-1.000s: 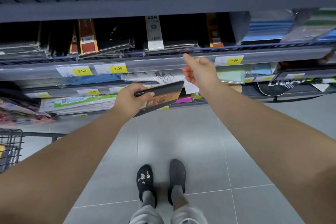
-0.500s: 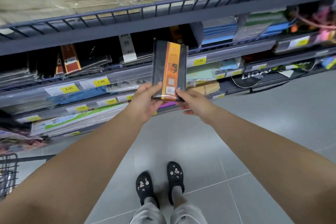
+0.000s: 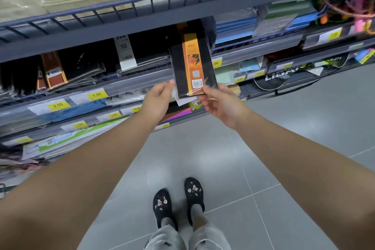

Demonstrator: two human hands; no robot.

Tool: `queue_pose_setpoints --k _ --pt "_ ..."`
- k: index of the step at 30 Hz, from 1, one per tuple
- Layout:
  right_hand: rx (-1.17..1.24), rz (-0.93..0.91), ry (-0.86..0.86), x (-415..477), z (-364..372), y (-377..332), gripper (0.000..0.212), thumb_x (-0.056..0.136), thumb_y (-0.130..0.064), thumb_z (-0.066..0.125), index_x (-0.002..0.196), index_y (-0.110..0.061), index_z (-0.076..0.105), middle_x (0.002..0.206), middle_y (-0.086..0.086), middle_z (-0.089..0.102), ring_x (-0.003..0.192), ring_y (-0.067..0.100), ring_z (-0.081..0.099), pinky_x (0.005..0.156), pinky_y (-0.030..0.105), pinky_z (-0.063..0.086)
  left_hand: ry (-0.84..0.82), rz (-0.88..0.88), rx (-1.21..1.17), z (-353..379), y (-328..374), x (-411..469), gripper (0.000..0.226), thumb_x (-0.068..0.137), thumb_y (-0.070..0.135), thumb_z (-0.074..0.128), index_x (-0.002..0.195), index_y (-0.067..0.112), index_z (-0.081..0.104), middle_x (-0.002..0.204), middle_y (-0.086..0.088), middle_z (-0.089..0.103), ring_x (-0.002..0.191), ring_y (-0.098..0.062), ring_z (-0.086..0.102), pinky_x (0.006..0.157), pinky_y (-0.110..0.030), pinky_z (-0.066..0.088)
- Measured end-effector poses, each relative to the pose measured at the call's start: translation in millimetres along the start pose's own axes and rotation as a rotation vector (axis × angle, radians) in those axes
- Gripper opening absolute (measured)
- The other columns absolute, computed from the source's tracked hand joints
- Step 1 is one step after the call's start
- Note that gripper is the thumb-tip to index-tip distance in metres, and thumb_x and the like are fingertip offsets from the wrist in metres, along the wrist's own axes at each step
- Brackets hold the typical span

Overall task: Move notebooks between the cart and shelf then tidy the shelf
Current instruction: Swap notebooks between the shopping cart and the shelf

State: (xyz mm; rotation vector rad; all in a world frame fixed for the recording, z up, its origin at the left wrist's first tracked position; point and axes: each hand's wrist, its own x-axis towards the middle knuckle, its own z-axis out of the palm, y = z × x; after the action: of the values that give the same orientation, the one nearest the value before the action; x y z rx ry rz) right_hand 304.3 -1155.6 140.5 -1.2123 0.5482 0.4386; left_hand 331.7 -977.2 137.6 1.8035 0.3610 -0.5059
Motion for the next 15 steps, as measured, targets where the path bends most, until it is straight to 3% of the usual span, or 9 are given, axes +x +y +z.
queue_pose_setpoints --k 3,5,8,11,15 --pt "0.015 0.005 0.029 13 -5 -5 0.028 0.091 -0.020 0.062 0.117 -0.012 0.060 0.081 0.003 0.067 0.066 0.011 0.057 0.066 0.022 0.050 0.093 0.195 0.364 -14 -16 12 0.043 0.099 0.033 0.044 0.140 0.020 0.045 0.148 0.001 0.040 0.139 -0.016 0.033 0.108 -0.023 0.024" --pt "0.018 0.013 0.064 25 -6 -12 0.036 0.090 -0.020 0.063 0.123 -0.009 0.055 0.079 0.002 0.067 0.067 0.011 0.056 0.066 0.023 0.050 0.090 0.296 0.700 -22 -27 24 0.057 0.096 0.027 0.050 0.149 0.022 0.029 0.160 -0.004 0.016 0.148 -0.021 0.012 0.117 -0.033 0.016" --pt "0.009 0.015 0.128 45 -5 -29 0.055 0.087 -0.020 0.067 0.135 -0.009 0.043 0.080 0.002 0.067 0.065 0.010 0.054 0.062 0.022 0.052 0.061 0.231 1.134 -25 -29 36 0.084 0.090 0.036 0.054 0.153 0.020 0.001 0.161 -0.005 -0.011 0.148 -0.024 -0.010 0.118 -0.044 0.007" --pt "-0.031 0.006 0.164 64 -1 -48 0.035 0.088 -0.023 0.066 0.119 -0.012 0.054 0.080 -0.001 0.062 0.062 0.007 0.051 0.063 0.021 0.051 0.016 0.159 1.303 -25 -28 46 0.092 0.089 0.043 0.052 0.151 0.016 -0.011 0.160 -0.005 -0.017 0.147 -0.026 -0.014 0.118 -0.046 0.002" --pt "0.047 -0.001 0.198 85 10 -63 0.019 0.084 -0.028 0.070 0.096 -0.014 0.065 0.076 -0.004 0.064 0.061 0.005 0.056 0.069 0.020 0.053 -0.052 0.088 1.381 -21 -34 54 0.092 0.090 0.044 0.049 0.151 0.015 -0.013 0.159 -0.006 -0.021 0.147 -0.025 -0.014 0.120 -0.045 0.001"
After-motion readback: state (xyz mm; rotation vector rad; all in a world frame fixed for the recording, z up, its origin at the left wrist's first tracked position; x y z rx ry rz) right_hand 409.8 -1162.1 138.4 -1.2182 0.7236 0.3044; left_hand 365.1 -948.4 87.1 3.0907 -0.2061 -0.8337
